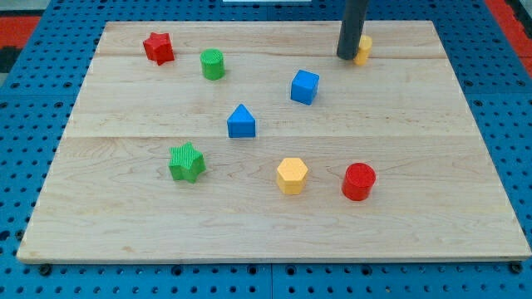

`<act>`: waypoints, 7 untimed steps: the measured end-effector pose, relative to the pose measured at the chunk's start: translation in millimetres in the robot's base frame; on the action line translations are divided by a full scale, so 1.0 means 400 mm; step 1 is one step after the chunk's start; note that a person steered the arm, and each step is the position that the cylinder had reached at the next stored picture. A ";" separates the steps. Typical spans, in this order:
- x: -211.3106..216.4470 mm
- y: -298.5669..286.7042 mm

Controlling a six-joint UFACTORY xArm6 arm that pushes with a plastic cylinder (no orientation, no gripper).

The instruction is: Push the cube left below the heart

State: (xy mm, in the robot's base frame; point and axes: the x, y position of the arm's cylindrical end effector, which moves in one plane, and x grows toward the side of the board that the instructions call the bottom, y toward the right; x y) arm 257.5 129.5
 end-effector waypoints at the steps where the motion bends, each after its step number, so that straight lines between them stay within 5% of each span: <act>1: 0.016 0.012; 3: 0.319 0.146; 4: 0.423 -0.003; 5: 0.389 -0.194; 7: 0.202 -0.245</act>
State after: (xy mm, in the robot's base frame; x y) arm 338.5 31.6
